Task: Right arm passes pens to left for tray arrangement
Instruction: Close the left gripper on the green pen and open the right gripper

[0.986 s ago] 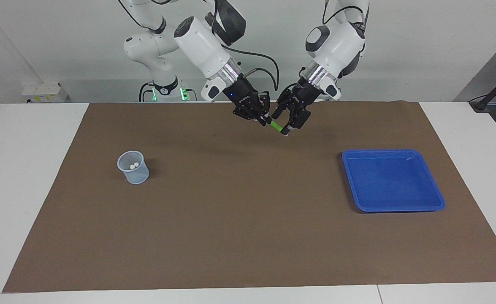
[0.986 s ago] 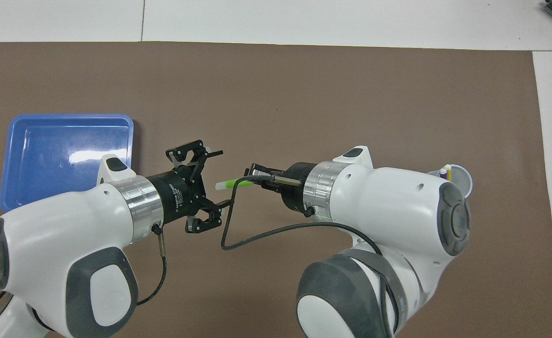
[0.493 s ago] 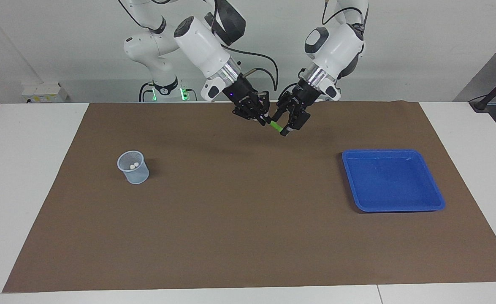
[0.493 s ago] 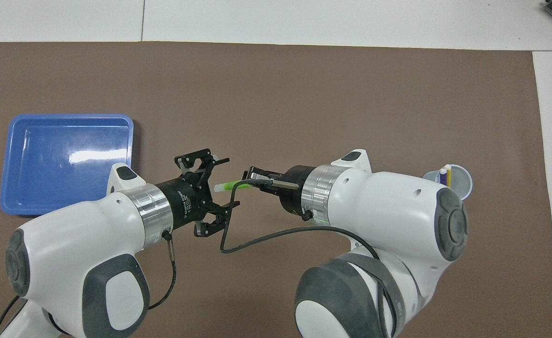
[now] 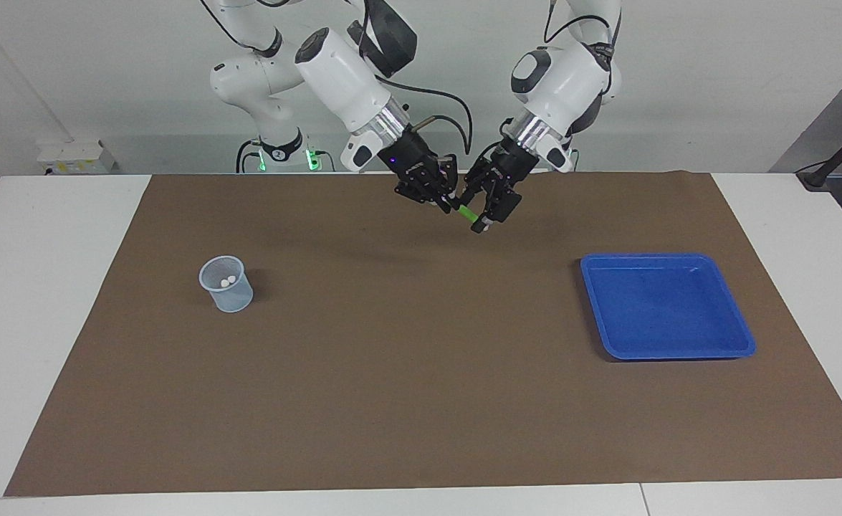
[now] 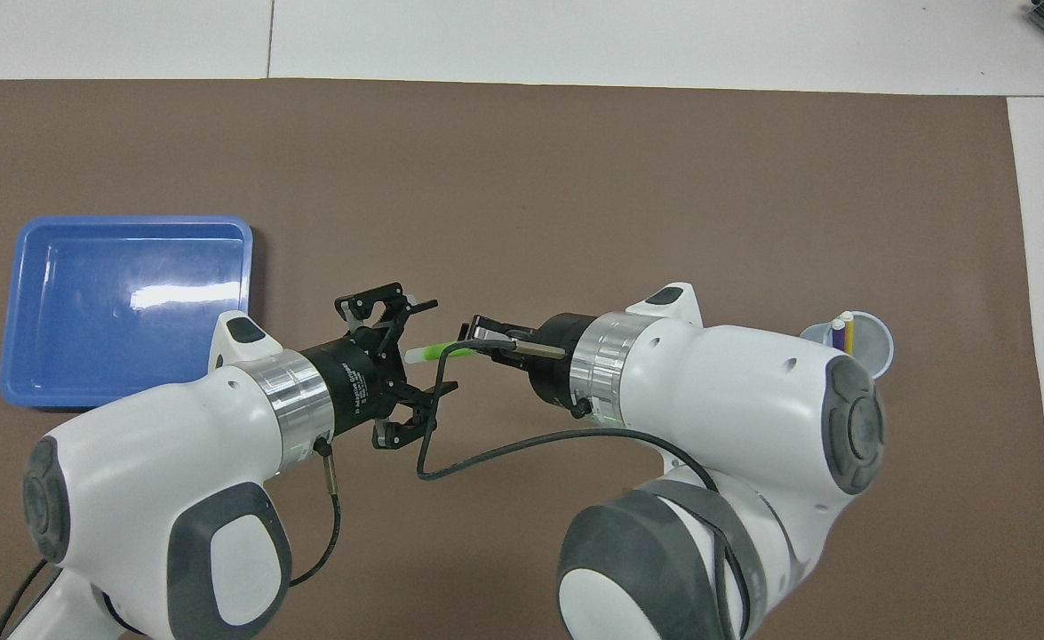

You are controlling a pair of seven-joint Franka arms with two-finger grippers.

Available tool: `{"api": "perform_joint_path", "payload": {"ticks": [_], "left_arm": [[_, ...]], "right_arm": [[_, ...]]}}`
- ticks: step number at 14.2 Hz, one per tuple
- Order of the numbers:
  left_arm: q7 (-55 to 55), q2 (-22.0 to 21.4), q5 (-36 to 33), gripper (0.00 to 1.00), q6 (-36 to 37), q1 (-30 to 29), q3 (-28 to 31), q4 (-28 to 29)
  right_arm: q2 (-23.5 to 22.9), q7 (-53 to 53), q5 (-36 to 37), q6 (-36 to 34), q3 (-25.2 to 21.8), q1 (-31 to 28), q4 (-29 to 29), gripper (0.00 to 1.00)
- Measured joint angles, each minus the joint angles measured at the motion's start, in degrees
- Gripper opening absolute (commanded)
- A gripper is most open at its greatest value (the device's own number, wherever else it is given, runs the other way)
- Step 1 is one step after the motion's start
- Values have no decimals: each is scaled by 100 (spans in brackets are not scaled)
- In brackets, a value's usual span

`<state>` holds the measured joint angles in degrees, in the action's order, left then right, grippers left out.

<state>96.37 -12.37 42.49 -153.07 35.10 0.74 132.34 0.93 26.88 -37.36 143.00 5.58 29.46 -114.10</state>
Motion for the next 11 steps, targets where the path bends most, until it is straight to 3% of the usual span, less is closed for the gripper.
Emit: {"api": "perform_joint_path", "payload": {"ticks": [2, 4, 11], "left_arm": [[7, 13, 2, 26, -14, 0, 1, 0], [16, 16, 2, 0, -16, 0, 2, 0], [68, 20, 21, 0, -14, 17, 3, 3]], "right_arm": [[0, 0, 0, 0, -2, 0, 0, 0], [0, 0, 0, 0, -2, 0, 0, 0], [8, 0, -5, 66, -9, 3, -14, 0]]}}
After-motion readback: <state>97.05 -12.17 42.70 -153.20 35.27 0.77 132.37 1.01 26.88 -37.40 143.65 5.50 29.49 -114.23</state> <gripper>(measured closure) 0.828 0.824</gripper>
